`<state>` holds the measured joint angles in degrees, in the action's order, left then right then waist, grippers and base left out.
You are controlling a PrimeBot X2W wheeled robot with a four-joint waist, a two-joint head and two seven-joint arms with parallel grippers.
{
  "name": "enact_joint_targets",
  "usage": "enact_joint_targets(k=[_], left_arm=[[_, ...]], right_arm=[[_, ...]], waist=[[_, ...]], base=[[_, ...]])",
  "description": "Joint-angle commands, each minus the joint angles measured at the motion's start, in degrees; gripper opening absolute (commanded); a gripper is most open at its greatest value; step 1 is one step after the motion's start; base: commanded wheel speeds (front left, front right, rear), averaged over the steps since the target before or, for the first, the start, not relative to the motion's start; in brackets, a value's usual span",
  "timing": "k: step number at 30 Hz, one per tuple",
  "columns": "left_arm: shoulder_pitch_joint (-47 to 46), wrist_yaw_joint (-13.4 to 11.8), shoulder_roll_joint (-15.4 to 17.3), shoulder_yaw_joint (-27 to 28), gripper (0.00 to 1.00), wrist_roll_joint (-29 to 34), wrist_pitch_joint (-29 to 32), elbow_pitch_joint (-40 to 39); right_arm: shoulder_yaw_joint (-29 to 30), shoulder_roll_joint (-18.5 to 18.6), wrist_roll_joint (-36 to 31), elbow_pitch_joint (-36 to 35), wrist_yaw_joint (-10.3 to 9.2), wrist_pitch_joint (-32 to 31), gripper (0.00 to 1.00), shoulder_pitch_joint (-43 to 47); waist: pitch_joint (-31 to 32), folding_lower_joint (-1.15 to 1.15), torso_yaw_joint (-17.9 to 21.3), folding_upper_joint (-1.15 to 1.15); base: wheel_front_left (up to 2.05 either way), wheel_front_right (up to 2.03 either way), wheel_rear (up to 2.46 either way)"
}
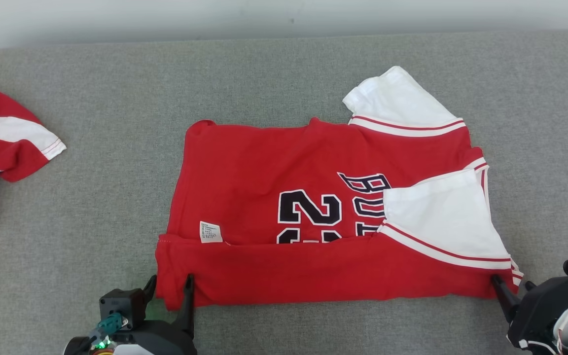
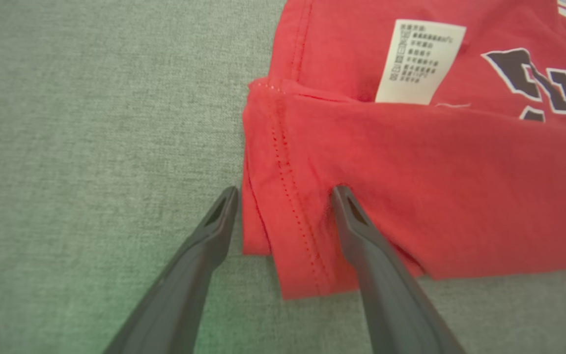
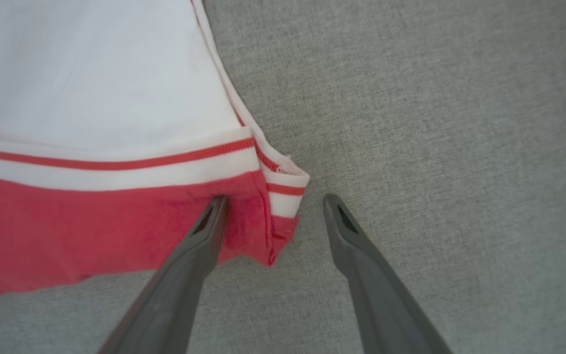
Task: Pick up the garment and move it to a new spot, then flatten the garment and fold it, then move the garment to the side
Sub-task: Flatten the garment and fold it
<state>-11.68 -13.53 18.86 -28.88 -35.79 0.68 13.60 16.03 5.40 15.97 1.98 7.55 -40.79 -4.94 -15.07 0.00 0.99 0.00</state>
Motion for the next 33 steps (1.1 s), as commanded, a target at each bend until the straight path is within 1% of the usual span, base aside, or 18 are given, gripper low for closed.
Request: enact_joint_targets(k=[1,2,3,4,5,6,7,9,11,16,24,29,33], left_arm=[[-0.45,0.3,-0.02,-0.41,1.0,-0.14,1.05,0.99],[-0.68,0.37,-0.14,-0.58,0.99,-0.24,1.31,1.13],[-0.78,0.56,-0.25,-0.88,0.83,-0.36,1.84,1.21],[-0.79,0.7,-0.36,-1.15,0.45,-0.53,2.24,1.24],[-0.75,0.78,-0.43,-1.33,0.3,-0.65,2.58,1.26],[-0.64,0.87,-0.48,-1.47,0.07,-0.84,2.72,1.27],[-0.44,1.08,-0.51,-1.6,0.0,-1.17,3.05,1.34],[-0.11,1.26,-0.36,-1.76,0.0,-1.46,3.48,1.61],[0.42,1.35,-0.08,-1.82,0.0,-1.72,3.59,1.71],[2.28,1.31,0.33,-1.65,0.0,-2.44,4.05,1.03],[6.67,-0.07,1.5,-1.21,0.0,-3.91,4.48,-1.76],[9.45,-1.3,1.88,-1.36,0.0,-4.56,5.14,-4.45],[10.38,-1.73,1.95,-1.55,0.0,-5.09,5.78,-5.72]], right_arm=[[-0.07,-0.35,-0.69,1.13,-0.14,0.18,1.0,-0.86],[-0.12,-0.46,-0.83,1.93,-0.14,0.25,1.0,-1.23],[-0.17,-0.63,-0.86,2.66,-0.14,0.01,1.0,-1.41],[-0.18,-0.76,-0.92,3.18,-0.14,-0.11,1.0,-1.54],[0.06,-0.89,-1.03,3.83,-0.14,-0.19,1.0,-1.59],[-0.29,-1.0,-0.91,4.36,-0.14,-0.46,1.0,-1.64],[-0.36,-1.1,-0.6,4.93,-0.14,-0.9,0.94,-1.6],[-1.03,-1.09,-0.11,5.34,-0.14,-1.08,0.0,-1.56],[-1.46,-0.93,0.49,5.58,-0.14,-1.7,0.0,-0.76],[0.47,0.11,1.55,2.38,-0.15,-1.76,0.0,1.68],[4.04,-1.4,2.04,-5.76,-0.15,-5.58,0.0,7.98],[4.61,-2.02,1.72,-6.7,-0.15,-5.93,0.0,9.74],[4.83,-2.24,1.7,-6.33,-0.15,-5.92,0.0,10.16]], waist=[[-0.38,0.0,-0.14,0.0],[-0.49,0.0,-0.17,0.0],[-0.55,0.0,-0.19,0.0],[-0.58,0.0,-0.22,0.0],[-0.61,0.0,-0.27,0.0],[-0.6,0.0,-0.32,0.0],[-0.55,0.0,-0.34,0.0],[-0.39,0.0,-0.35,0.0],[-0.04,0.0,-0.39,0.0],[1.33,0.0,-0.75,0.0],[3.59,0.0,-0.42,0.0],[4.1,0.0,-0.08,0.0],[4.26,0.0,-0.19,0.0]], base=[[0.0,0.0,0.0],[0.0,0.0,0.0],[0.0,0.0,0.0],[0.0,0.0,0.0],[0.0,0.0,0.0],[0.0,0.0,0.0],[0.0,0.0,0.0],[0.0,0.0,0.0],[0.0,0.0,0.0],[0.0,0.0,0.0],[0.0,0.0,0.0],[0.0,0.0,0.0],[0.0,0.0,0.0]])
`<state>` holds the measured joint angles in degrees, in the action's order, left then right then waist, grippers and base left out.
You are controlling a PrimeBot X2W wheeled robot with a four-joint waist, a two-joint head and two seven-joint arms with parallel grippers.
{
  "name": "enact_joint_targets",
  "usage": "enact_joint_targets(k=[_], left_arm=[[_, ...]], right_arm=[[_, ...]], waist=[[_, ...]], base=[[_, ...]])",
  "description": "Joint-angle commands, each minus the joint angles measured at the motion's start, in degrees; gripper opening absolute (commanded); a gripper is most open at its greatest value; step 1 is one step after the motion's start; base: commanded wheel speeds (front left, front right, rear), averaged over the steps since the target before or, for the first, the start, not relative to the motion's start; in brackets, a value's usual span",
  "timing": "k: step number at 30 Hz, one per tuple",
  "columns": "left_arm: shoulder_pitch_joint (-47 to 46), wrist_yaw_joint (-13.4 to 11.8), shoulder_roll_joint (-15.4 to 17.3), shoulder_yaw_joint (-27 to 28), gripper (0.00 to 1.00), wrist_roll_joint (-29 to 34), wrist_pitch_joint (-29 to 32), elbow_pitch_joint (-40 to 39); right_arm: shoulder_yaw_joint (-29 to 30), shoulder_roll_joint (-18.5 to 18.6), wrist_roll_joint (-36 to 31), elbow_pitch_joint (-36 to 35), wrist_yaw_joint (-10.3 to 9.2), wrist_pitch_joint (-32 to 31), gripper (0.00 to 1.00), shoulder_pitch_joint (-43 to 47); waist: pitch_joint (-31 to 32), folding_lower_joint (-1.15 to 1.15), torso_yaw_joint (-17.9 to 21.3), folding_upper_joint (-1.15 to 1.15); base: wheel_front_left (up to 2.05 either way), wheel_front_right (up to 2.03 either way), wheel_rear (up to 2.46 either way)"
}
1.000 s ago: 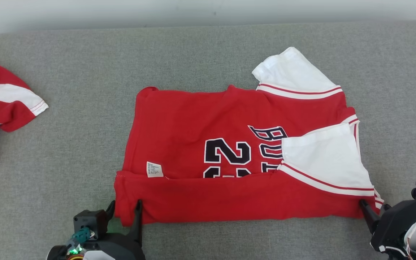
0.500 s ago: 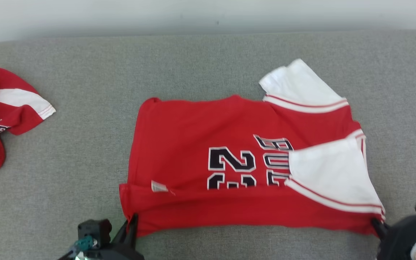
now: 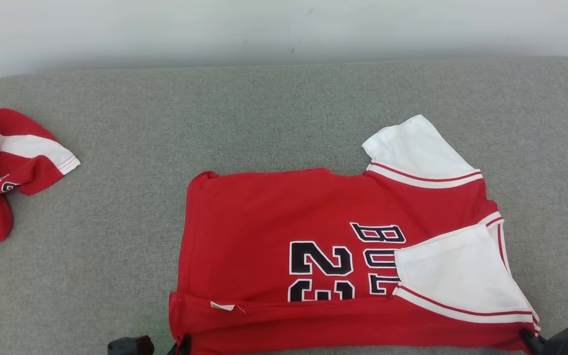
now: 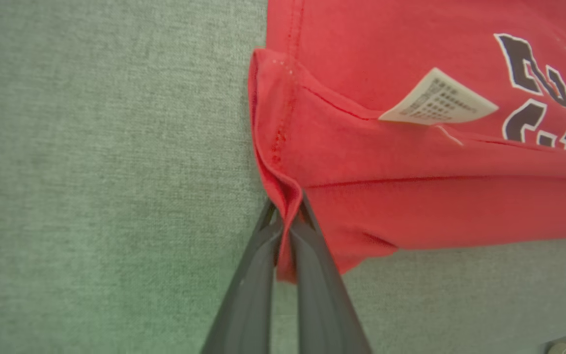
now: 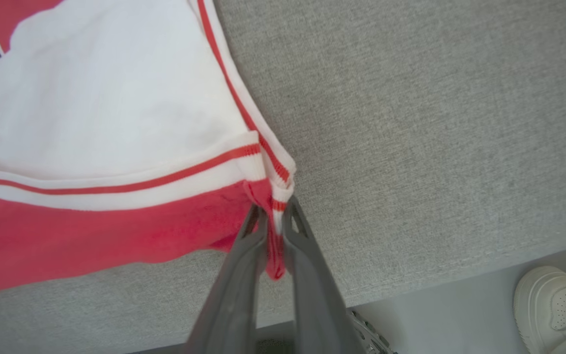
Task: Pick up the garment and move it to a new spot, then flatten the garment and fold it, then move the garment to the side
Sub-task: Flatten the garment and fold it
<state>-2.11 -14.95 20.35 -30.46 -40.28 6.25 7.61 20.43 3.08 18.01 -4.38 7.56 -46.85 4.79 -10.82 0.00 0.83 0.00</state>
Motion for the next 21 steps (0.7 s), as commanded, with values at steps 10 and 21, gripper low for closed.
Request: enact_joint_targets(k=[10,21], left_arm=[[0.89,-2.0,1.94,2.47,1.0,-2.58,2.47,-3.84],[-12.69,-1.69,7.54,5.14,1.0,-2.61,11.95,-7.46]], right_arm=[[0.63,-0.15,-1.29,-1.67,-0.15,1.87,1.0,-2.47],[-6.3,8.13,-1.64,-3.01,-0.15,-3.77,1.0,-17.39]], waist=[[1.24,0.0,0.01,0.0],[-1.36,0.0,0.69,0.0]], base=[[0.0,0.0,0.0],[0.0,0.0,0.0]])
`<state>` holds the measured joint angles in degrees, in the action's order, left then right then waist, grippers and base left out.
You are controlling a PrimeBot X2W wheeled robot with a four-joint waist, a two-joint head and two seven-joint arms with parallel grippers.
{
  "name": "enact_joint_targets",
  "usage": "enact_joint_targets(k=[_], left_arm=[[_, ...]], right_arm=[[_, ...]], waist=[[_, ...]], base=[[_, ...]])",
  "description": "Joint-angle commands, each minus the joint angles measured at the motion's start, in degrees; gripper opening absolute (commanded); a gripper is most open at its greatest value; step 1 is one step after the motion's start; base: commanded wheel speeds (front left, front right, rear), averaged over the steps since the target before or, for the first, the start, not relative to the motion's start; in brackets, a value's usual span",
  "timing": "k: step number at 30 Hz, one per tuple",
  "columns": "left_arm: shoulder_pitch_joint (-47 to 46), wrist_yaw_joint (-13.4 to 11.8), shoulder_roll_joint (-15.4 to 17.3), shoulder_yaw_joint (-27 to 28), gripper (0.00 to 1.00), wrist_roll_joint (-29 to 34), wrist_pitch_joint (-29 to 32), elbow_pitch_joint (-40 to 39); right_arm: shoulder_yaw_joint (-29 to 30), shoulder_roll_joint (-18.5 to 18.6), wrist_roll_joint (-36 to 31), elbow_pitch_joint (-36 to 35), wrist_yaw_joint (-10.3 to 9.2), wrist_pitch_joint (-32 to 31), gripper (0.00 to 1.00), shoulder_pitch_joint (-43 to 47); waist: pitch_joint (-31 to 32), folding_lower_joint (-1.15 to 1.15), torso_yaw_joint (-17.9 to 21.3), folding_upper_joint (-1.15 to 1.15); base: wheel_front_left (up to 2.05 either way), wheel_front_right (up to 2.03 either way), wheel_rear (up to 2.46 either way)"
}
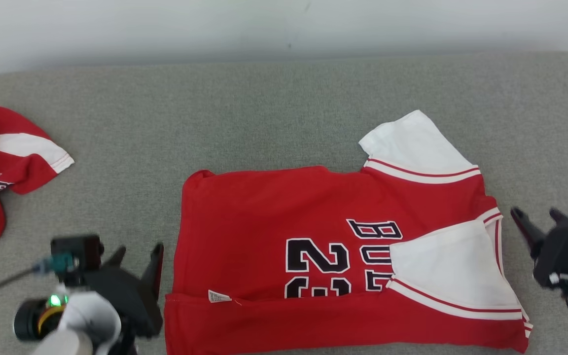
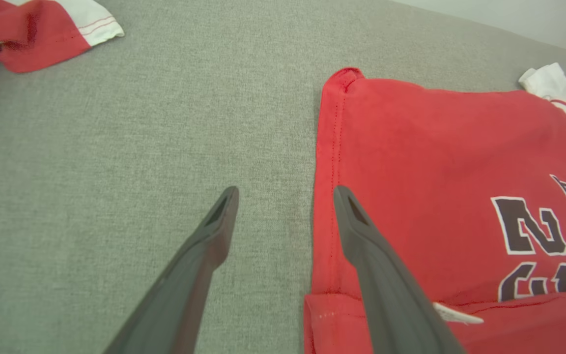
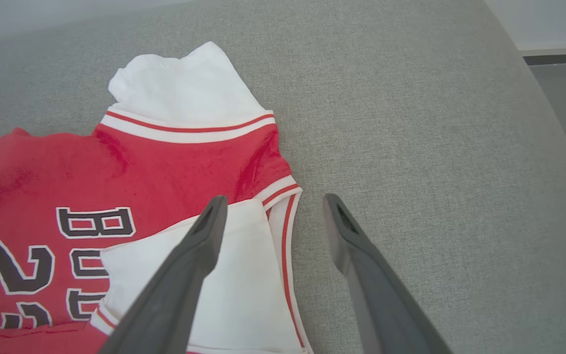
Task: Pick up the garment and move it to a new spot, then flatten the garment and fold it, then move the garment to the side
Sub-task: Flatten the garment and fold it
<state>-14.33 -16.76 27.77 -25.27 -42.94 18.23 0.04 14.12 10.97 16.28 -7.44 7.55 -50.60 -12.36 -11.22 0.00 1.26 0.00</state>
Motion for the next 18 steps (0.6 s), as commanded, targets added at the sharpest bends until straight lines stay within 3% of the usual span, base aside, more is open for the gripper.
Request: enact_joint_targets(k=[1,11,18], left_arm=[[-2.69,0.29,0.18,-0.07,1.0,0.02,1.17,0.5],[-26.13,2.83,-1.22,-3.75,1.0,2.04,14.7,10.3],[-36.29,5.56,-1.98,-7.5,1.0,3.24,22.88,14.83]], right_arm=[[-1.08,1.25,0.34,0.86,-0.14,-0.54,1.0,-2.29],[-11.94,7.1,2.33,13.8,-0.14,-0.96,1.0,-24.17],[-17.43,9.3,2.63,20.79,-0.14,2.0,1.0,-33.92]], waist=[[-1.66,0.0,0.35,0.0],[-10.18,0.0,1.82,0.0],[-14.5,0.0,2.07,0.0]], base=[[0.0,0.0,0.0],[0.0,0.0,0.0],[0.0,0.0,0.0]])
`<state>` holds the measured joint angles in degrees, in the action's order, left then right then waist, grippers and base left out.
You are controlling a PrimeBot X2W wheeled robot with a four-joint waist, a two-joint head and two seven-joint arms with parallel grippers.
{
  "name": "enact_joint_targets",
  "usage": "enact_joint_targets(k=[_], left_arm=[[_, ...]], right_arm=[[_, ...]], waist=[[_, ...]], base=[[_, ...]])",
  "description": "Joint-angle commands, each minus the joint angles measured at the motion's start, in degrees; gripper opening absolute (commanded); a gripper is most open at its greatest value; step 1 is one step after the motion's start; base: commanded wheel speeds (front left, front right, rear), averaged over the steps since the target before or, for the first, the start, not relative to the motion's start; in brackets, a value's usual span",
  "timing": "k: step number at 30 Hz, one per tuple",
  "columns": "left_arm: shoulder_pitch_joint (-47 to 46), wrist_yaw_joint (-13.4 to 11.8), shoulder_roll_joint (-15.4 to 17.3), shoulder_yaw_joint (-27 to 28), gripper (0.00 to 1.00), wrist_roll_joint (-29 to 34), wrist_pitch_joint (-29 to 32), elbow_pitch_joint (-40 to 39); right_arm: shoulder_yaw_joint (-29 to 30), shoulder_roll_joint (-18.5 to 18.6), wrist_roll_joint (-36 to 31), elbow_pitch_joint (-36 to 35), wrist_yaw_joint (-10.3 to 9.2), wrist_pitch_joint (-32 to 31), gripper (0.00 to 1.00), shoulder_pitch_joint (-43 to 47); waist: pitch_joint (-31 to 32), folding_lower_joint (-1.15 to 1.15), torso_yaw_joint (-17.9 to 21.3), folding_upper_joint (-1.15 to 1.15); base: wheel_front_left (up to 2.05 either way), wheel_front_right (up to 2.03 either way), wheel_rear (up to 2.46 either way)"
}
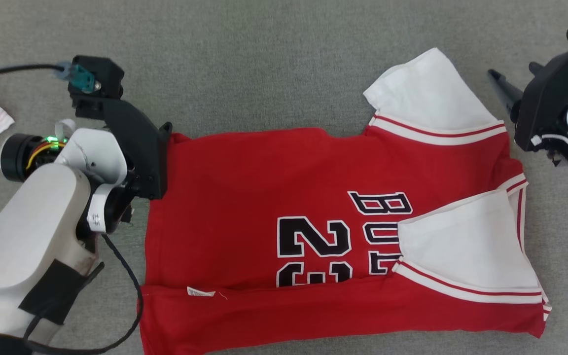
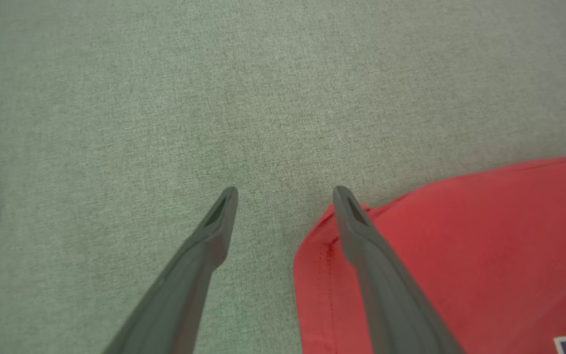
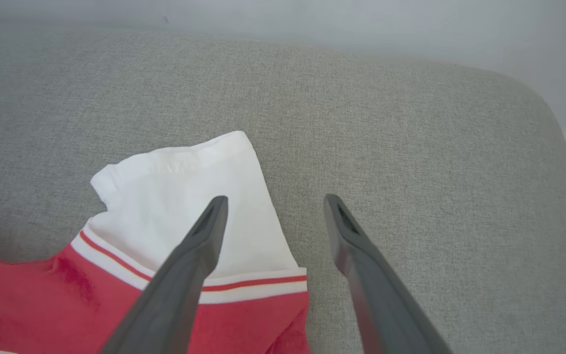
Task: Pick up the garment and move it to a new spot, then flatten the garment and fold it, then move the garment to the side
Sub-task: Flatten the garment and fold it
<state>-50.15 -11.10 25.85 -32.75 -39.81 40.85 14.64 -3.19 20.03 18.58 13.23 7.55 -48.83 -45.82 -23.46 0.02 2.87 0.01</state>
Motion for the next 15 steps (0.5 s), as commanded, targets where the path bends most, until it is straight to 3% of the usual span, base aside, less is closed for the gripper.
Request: enact_joint_targets(k=[1,7,15], left_arm=[[-1.21,-0.08,-0.16,-0.5,1.0,0.21,1.47,0.57],[-3.06,-0.79,0.52,-2.12,1.0,0.21,7.13,0.22],[-2.13,-0.87,0.73,-3.36,1.0,0.18,8.82,-1.02]], right_arm=[[-0.71,0.5,0.48,0.8,-0.14,0.7,1.0,-1.31],[-2.26,1.42,1.36,3.24,-0.14,2.5,1.0,-3.79],[-3.15,2.39,2.66,5.6,-0.14,4.18,1.0,-5.15]], waist=[[-2.58,-0.02,0.38,-0.01],[-3.32,-0.02,0.01,-0.01],[-3.69,-0.02,-0.4,-0.01]], base=[[0.0,0.0,0.0],[0.0,0.0,0.0],[0.0,0.0,0.0]])
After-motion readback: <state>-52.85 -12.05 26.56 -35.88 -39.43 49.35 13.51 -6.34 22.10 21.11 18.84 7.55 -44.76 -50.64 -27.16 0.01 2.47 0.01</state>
